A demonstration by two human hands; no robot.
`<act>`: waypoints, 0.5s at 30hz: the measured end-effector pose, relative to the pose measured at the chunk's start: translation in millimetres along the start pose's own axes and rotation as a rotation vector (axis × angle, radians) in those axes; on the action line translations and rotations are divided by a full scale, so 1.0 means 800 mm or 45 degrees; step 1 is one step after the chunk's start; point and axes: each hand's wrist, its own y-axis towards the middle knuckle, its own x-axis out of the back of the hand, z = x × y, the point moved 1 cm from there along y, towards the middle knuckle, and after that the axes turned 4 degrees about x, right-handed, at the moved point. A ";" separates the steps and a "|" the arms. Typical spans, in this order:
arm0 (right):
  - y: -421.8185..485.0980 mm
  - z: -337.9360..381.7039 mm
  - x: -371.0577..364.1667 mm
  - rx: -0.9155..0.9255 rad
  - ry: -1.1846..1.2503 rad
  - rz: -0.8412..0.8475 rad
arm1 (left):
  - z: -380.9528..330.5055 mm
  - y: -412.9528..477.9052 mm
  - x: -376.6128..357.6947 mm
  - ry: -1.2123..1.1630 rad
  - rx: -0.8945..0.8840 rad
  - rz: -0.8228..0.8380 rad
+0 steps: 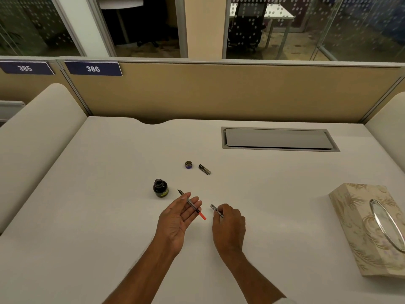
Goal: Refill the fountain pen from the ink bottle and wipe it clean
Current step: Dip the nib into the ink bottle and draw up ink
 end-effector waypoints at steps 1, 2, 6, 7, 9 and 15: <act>0.001 0.000 -0.003 0.009 -0.013 0.005 | 0.000 0.000 0.002 0.009 0.003 0.001; 0.002 -0.001 -0.005 0.016 -0.026 0.013 | 0.001 0.000 0.003 0.017 0.004 0.003; 0.004 -0.005 -0.013 0.027 -0.072 0.030 | 0.001 0.000 0.005 0.031 0.010 0.003; 0.004 -0.006 -0.014 0.029 -0.084 0.031 | 0.002 0.000 0.005 0.035 0.011 0.004; 0.004 -0.009 -0.017 0.029 -0.115 0.033 | 0.002 0.000 0.005 0.045 0.009 0.010; 0.002 -0.017 -0.024 0.037 -0.169 0.060 | 0.005 0.000 0.004 0.067 0.005 0.016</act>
